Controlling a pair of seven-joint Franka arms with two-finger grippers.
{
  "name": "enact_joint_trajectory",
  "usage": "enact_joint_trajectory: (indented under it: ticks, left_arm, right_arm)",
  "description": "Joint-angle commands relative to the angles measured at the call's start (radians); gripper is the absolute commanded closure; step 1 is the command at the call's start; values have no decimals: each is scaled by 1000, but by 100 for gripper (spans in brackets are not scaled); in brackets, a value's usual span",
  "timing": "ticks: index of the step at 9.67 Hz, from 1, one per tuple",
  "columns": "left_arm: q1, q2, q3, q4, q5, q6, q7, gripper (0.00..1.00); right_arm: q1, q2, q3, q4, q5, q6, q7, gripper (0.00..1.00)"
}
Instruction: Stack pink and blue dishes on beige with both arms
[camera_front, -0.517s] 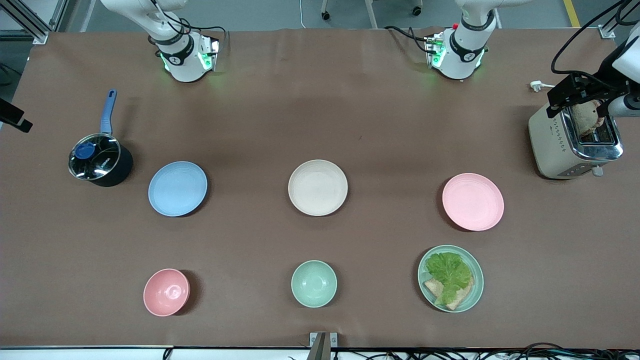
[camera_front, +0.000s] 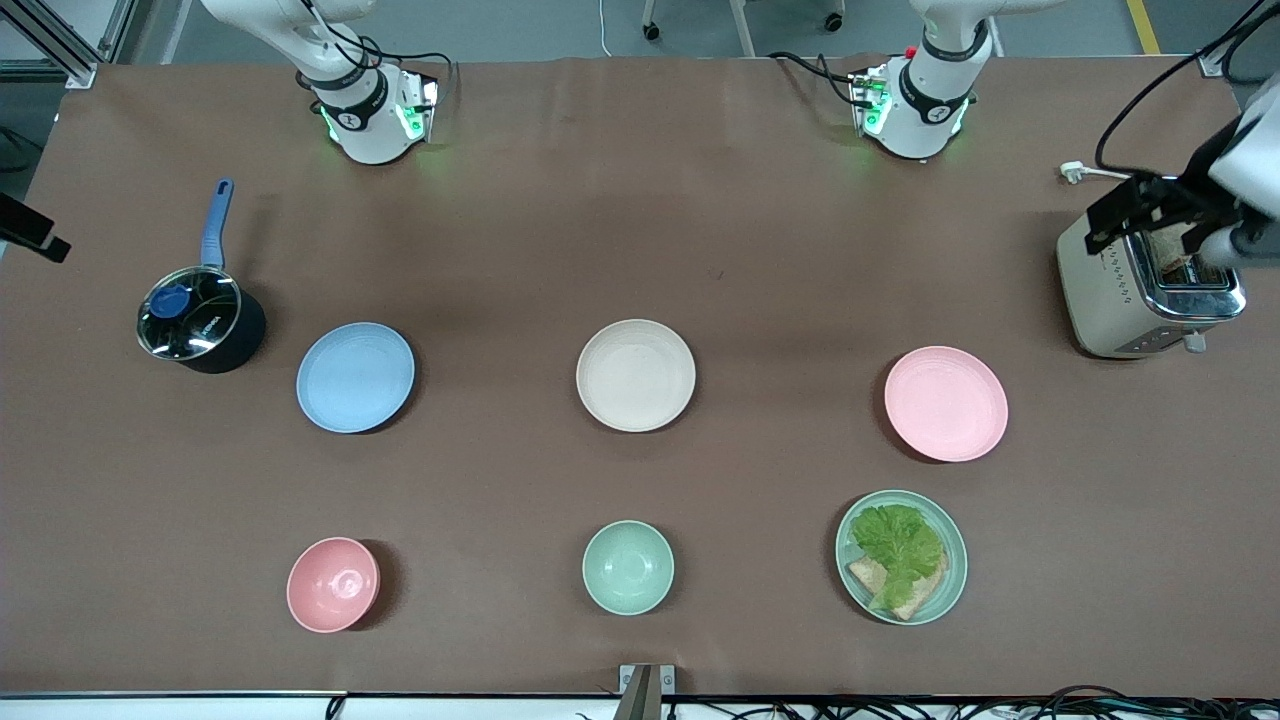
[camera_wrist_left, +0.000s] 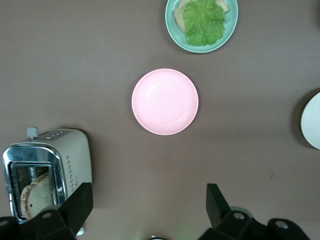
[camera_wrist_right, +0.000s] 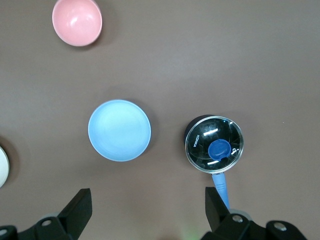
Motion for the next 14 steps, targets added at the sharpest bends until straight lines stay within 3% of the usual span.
enact_joint_trajectory:
  ticks: [1,4,5,7,9,12,14]
  left_arm:
    - [53,115,-3,-21,-12,71,17,0]
    - [128,149,-3,-310,-12,443,93,0]
    - [186,200,-7,-360,-12,561,168,0]
    - [227,333,-9,-359,-14,640,235,3]
    - [238,433,-14,-365,-14,710,281,15]
    - [236,523,-32,-365,-67,771,293,27]
    - [236,571,-41,-365,-69,810,293,51]
  right_arm:
    - [6,95,2,-60,14,69,-78,0]
    - [17,103,15,-492,29,574,-119,0]
    - [18,147,17,-574,29,721,-124,0]
    - [14,259,19,-630,29,883,-187,0]
    - [5,354,46,-641,61,976,-199,0]
    - [-31,417,106,-644,98,1028,-229,6]
    - [-55,447,109,-639,115,1062,-280,12]
